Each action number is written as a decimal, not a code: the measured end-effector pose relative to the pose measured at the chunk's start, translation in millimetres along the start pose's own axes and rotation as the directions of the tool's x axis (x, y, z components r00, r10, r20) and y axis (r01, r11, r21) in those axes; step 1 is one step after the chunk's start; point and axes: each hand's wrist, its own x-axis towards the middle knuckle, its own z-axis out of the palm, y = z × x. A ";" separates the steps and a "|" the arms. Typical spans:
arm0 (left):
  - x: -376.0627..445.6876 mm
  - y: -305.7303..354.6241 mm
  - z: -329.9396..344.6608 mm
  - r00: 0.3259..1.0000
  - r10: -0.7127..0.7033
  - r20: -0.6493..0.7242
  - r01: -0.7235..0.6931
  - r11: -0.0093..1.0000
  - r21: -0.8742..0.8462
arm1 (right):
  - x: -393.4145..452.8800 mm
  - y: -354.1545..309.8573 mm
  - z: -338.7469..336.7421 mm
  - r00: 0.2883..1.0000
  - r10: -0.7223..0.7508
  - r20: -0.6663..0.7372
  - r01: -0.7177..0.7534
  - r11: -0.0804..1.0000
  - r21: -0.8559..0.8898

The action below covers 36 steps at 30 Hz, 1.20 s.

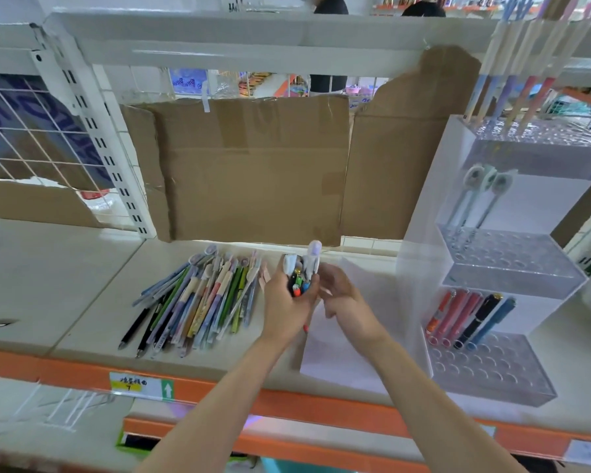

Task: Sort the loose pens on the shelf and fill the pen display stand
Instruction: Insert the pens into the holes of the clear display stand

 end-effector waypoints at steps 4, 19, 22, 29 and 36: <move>-7.4 -6.9 3.9 0.997 -0.008 0.083 0.003 0.998 0.063 | 0.9 -20.7 5.5 0.991 -0.101 0.088 0.113 0.983 -0.143; 4.9 3.8 -0.6 0.940 -0.117 0.319 0.074 0.986 0.146 | 21.5 -14.4 28.7 0.889 -0.353 -0.290 0.209 0.879 -0.428; 11.2 19.6 -9.2 0.782 -0.224 0.582 0.236 0.970 0.055 | 20.3 -26.8 15.0 0.884 -0.309 -0.352 0.204 0.930 -0.305; 6.3 40.3 -9.1 0.412 -0.259 0.873 0.616 0.785 -0.058 | -0.6 -51.6 -8.3 0.866 -0.327 -0.379 0.252 0.939 -0.236; -7.2 55.2 22.3 0.424 -0.172 0.889 0.578 0.807 -0.119 | -28.6 -87.7 -57.6 0.894 -0.326 -0.309 0.146 0.862 -0.486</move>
